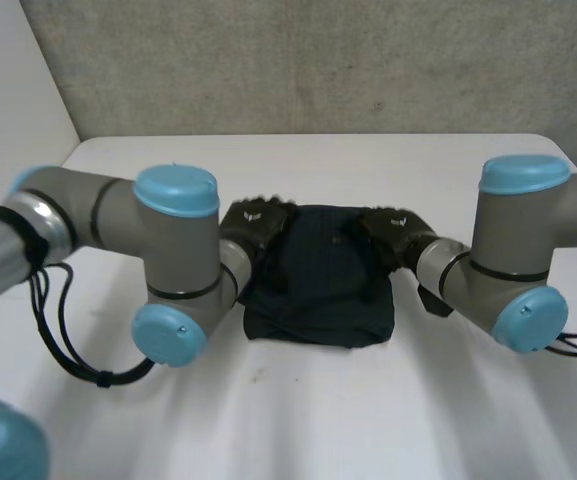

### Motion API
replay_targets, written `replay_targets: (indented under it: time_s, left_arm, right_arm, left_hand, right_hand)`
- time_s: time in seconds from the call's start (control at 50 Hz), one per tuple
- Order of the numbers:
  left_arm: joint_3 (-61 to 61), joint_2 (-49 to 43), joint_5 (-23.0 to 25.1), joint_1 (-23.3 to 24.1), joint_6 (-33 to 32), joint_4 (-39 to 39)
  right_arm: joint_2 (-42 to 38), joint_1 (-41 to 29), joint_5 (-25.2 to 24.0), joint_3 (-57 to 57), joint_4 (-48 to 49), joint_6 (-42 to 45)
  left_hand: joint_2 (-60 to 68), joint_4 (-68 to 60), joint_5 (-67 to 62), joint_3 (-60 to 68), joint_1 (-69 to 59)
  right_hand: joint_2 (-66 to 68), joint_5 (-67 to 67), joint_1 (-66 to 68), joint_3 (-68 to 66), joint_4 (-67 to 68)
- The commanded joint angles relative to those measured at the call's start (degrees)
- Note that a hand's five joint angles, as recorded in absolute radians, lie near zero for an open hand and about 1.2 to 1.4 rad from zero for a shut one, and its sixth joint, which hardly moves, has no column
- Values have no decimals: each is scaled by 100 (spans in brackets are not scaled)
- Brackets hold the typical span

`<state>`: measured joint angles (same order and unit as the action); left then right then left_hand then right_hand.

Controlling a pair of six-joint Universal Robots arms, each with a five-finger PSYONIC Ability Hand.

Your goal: Fold the shorts.

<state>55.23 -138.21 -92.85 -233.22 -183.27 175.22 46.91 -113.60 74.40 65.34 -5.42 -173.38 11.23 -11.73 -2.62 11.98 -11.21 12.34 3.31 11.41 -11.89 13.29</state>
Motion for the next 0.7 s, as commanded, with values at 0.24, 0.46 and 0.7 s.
replay_targets:
  time_s: [0.24,0.46,0.7]
  left_arm:
    - [-100,249,-849,136,-508,-796]
    - [373,2910,-867,-310,-412,-761]
    - [937,3977,-639,-1050,239,-1551]
  right_arm:
    - [599,-84,382,-56,-108,1008]
    - [2505,-5,1531,-21,76,630]
    - [3482,285,2105,435,-275,559]
  left_hand:
    - [16,34,123,-58,-18]
    - [-101,152,241,-176,100]
    - [-85,135,224,-159,83]
  right_hand:
    - [-234,-331,-141,189,-329]
    - [-234,-331,-141,189,-329]
    - [-234,-331,-141,189,-329]
